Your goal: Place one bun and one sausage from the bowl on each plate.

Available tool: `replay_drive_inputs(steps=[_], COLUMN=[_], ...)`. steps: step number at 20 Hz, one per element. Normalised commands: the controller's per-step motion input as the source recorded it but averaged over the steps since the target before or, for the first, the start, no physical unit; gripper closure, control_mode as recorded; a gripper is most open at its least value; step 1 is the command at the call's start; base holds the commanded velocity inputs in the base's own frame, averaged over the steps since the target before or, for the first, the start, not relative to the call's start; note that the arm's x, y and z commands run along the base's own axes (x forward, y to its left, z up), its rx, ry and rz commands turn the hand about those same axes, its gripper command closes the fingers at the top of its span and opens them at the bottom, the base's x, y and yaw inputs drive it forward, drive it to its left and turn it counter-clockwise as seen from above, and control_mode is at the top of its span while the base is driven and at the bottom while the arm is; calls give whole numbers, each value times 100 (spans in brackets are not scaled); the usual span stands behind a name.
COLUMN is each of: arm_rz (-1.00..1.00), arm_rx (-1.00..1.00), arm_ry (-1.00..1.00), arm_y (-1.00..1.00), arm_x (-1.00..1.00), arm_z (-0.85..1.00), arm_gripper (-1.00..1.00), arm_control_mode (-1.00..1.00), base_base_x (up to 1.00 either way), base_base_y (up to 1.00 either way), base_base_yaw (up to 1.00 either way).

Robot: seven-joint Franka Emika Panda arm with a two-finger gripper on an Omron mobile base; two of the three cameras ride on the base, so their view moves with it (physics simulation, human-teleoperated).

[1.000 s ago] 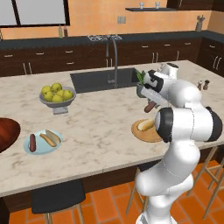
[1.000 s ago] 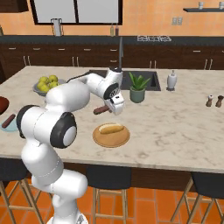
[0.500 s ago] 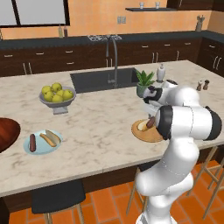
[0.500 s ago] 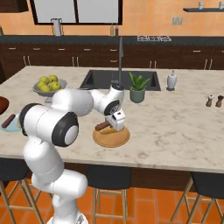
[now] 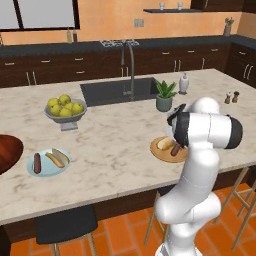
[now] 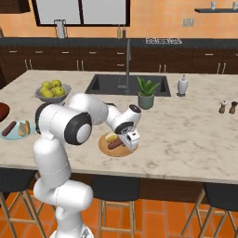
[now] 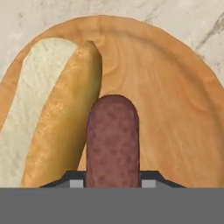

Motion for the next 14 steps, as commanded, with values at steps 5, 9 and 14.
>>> replay_drive_inputs(steps=[5,9,14], arm_rz=[0,0,-2], arm_rx=[0,3,2], arm_ry=[-9,-17,-17], arm_y=[0,0,0], arm_x=[5,0,0], arm_z=[-50,3,34], arm_gripper=[-100,-100,-100], arm_control_mode=[-100,-100,-100], base_base_x=[0,0,0], base_base_y=[0,0,0], base_base_yaw=[0,0,0])
